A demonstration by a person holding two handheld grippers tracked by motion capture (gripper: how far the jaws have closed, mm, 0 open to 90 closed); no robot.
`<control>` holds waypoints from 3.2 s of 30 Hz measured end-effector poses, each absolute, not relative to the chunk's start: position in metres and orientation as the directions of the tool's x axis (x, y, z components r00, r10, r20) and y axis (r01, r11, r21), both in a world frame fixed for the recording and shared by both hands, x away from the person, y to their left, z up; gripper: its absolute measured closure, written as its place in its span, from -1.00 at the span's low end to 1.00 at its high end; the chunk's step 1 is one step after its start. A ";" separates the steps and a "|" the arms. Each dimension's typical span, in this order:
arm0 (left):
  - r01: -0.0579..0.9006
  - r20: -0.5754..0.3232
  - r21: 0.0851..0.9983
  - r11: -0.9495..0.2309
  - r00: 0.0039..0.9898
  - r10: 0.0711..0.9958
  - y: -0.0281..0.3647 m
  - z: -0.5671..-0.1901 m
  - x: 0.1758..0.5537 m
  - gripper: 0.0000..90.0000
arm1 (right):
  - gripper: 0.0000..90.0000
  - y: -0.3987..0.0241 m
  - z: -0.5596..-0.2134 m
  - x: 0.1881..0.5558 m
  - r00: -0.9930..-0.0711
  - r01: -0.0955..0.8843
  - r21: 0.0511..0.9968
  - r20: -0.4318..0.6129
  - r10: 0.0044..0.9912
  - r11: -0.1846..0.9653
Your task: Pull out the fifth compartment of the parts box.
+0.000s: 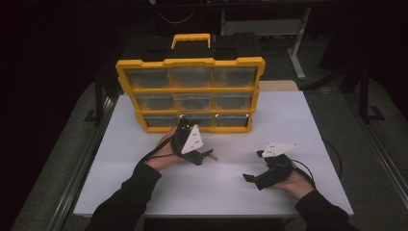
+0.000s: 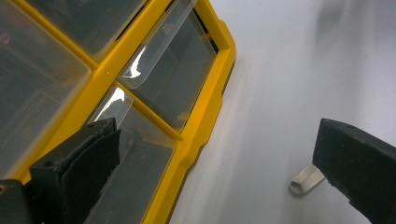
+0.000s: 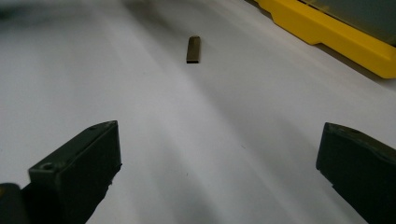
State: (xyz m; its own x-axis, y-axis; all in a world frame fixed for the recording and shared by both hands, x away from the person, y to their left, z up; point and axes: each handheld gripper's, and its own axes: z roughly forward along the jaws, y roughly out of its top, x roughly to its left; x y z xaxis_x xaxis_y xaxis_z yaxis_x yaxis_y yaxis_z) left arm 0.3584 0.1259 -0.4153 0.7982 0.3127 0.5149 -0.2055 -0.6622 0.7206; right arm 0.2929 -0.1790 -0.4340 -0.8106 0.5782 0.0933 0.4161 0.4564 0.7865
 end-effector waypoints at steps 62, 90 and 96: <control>-0.369 0.730 0.523 -0.768 0.660 0.180 0.119 -0.422 0.348 -0.99 | -1.00 -0.179 -0.434 0.293 -0.810 0.417 0.786 0.094 0.579 0.456; -0.448 0.836 0.370 -0.814 0.543 0.080 0.114 -0.426 0.340 -0.99 | -1.00 -0.179 -0.434 0.293 -0.811 0.416 0.787 0.093 0.578 0.457; -0.460 0.852 0.339 -0.820 0.520 0.060 0.114 -0.427 0.339 -0.99 | -1.00 -0.179 -0.434 0.293 -0.811 0.415 0.787 0.093 0.578 0.456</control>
State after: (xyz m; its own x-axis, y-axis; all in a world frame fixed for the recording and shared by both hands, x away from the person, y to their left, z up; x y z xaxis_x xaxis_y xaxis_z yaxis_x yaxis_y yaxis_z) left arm 0.3391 0.1138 -0.4266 0.5203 0.0602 0.8519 -0.4604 -0.8204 0.3392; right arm 0.2927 -0.1795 -0.4338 -0.8109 0.5777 0.0934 0.4155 0.4559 0.7871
